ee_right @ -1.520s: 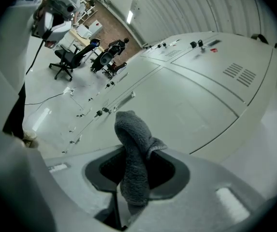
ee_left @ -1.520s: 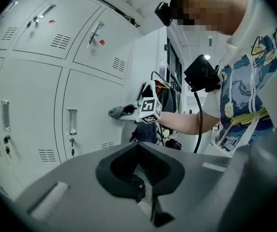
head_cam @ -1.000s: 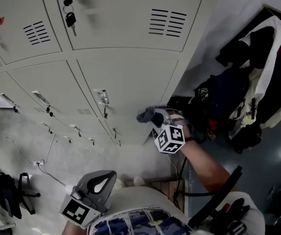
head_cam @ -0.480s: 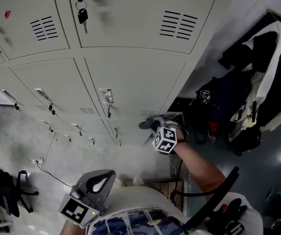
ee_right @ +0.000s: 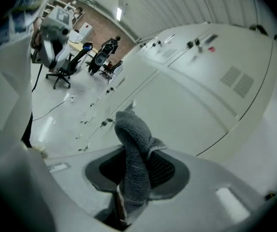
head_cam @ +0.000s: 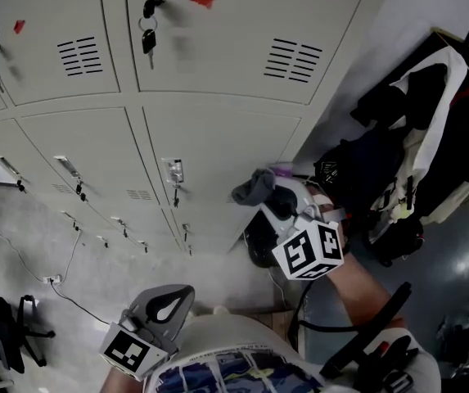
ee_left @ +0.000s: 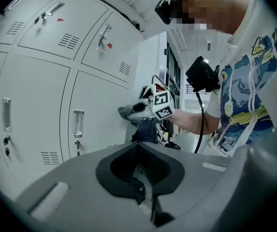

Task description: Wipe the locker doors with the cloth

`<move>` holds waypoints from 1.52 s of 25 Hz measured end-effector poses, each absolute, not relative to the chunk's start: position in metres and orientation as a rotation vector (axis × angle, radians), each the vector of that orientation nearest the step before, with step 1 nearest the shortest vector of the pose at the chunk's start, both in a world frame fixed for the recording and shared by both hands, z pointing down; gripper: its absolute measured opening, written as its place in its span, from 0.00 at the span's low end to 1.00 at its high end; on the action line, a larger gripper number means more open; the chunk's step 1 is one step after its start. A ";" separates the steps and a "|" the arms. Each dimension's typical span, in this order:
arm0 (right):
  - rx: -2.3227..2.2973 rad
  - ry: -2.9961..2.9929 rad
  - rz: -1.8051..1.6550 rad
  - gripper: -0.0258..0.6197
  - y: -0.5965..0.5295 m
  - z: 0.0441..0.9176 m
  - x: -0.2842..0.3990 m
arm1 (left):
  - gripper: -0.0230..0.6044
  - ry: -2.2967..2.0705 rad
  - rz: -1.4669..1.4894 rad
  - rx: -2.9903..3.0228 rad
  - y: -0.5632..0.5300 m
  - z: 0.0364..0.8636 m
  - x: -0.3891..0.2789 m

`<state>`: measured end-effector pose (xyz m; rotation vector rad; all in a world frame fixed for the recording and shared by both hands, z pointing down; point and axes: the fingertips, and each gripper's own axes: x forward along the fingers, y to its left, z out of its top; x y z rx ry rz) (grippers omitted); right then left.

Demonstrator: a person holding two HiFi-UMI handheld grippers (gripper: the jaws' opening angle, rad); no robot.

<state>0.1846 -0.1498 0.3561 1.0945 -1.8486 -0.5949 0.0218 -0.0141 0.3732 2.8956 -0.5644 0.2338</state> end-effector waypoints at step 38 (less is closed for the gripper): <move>0.969 -1.857 -0.528 0.21 -0.194 0.464 0.177 | 0.04 -0.699 0.259 2.857 -0.025 0.375 0.006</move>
